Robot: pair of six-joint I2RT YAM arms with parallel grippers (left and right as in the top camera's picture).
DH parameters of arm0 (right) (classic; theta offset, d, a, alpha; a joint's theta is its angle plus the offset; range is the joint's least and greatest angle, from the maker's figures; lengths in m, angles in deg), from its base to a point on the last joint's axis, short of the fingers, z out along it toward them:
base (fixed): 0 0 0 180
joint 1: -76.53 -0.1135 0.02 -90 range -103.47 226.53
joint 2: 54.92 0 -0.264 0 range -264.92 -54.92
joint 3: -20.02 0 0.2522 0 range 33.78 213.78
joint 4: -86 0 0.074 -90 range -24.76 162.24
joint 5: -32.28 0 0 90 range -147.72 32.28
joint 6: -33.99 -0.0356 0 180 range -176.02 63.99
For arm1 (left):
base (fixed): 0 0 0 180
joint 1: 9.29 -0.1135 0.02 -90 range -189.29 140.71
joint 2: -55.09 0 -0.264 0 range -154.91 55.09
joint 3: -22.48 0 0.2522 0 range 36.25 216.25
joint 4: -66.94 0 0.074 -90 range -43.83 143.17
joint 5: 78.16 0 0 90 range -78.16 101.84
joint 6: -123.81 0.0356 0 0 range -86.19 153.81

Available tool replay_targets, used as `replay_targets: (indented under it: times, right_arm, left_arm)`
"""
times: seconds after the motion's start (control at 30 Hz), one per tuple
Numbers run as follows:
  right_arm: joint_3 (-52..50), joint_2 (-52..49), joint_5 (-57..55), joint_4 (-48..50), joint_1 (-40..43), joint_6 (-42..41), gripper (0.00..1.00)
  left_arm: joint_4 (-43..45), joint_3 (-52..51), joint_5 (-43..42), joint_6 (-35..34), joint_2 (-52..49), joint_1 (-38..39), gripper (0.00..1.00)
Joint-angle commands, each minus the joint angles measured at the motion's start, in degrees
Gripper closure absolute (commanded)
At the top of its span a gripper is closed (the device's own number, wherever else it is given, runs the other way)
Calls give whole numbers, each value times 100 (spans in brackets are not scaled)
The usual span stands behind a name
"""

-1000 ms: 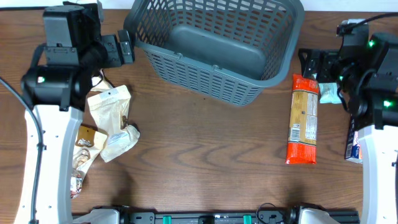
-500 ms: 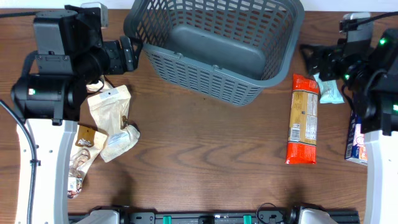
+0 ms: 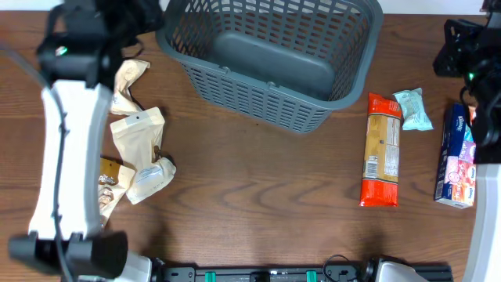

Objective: Pack container
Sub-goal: 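Raise both grippers and reach toward the grey basket's rim, then grip the basket's left and right rims with both grippers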

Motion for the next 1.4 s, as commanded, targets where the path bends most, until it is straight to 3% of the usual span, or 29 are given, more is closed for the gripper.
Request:
replay_targets:
  times: [0.0,0.1,0.33,0.53,0.87,1.37]
  right_arm:
    - [74,-236,-94,-160,31,-682,99]
    - [74,-376,-94,-404,-13,-960,99]
    - [74,-719,-98,-990,-205,-949,99]
    - [74,-879,-98,-1499,-402,-487,99]
    - [76,-605,-743,-2330,-776,-238,99]
    - [72,361,-623,-4039,-1154,-461,99]
  left_arm:
    - [-142,96,50,254,-339,262,94]
    - [-446,96,125,796,-389,463,94]
    - [-874,96,330,1261,-385,765,94]
    - [-1311,96,341,1908,-385,942,94]
    - [-1478,96,374,1908,-382,944,94]
    - [-1506,96,374,1952,-382,944,94]
